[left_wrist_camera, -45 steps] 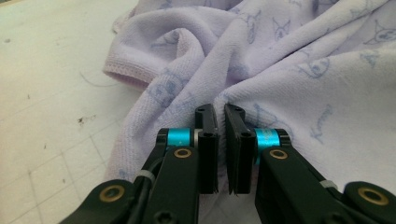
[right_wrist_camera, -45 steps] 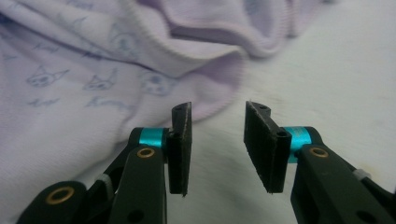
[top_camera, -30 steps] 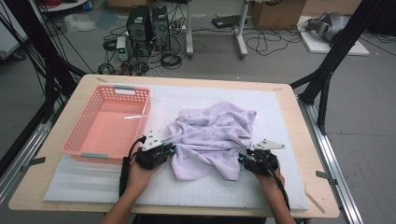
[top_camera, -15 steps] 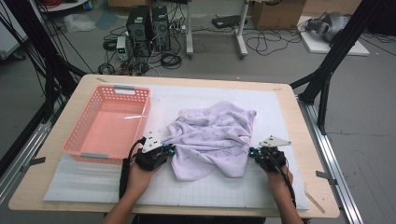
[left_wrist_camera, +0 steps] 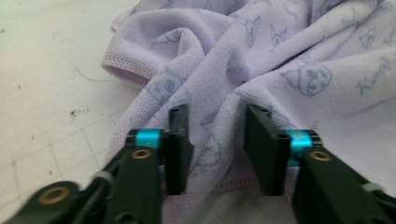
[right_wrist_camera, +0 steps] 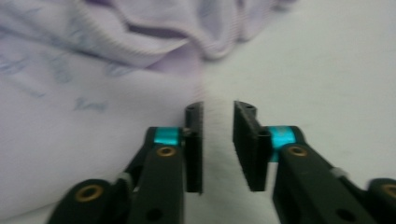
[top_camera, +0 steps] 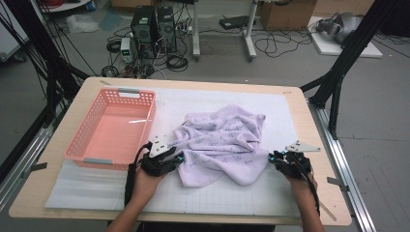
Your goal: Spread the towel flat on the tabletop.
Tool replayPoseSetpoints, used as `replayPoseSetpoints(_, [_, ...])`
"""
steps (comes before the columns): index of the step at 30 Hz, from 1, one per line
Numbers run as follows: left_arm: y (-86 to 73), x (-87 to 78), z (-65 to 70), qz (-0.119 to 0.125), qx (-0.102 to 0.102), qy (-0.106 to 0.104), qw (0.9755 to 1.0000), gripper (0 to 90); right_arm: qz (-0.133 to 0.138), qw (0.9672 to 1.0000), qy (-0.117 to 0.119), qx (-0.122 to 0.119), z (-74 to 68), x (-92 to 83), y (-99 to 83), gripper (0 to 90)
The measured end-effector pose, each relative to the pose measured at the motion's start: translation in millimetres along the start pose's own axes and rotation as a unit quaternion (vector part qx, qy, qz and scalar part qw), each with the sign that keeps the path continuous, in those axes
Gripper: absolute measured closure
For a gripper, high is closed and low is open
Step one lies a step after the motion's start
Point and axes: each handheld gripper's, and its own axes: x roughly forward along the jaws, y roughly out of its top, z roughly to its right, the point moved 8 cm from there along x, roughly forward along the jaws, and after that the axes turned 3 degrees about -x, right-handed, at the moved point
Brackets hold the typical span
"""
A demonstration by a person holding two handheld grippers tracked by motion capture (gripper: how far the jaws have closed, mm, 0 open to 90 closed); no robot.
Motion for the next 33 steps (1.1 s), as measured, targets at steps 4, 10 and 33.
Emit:
replayPoseSetpoints(4, [-0.4, -2.8, 2.6, -0.002, -0.001, -0.011, 0.9999, 53.7, -0.005, 0.9968, 0.078, -0.017, -23.2, 13.3, -1.0, 55.1])
replayPoseSetpoints(10, [-6.3, 2.0, 14.2, -0.026, 0.006, -0.039, 0.9989, 47.7, -0.011, 0.9976, 0.026, -0.063, -46.9, 27.9, 14.7, 83.3])
replayPoseSetpoints(33, [-8.3, 7.2, 26.8, -0.047, 0.055, -0.028, 0.9970, 80.4, 0.024, 0.9996, 0.003, -0.013, 2.1, -35.5, 30.8, 39.6])
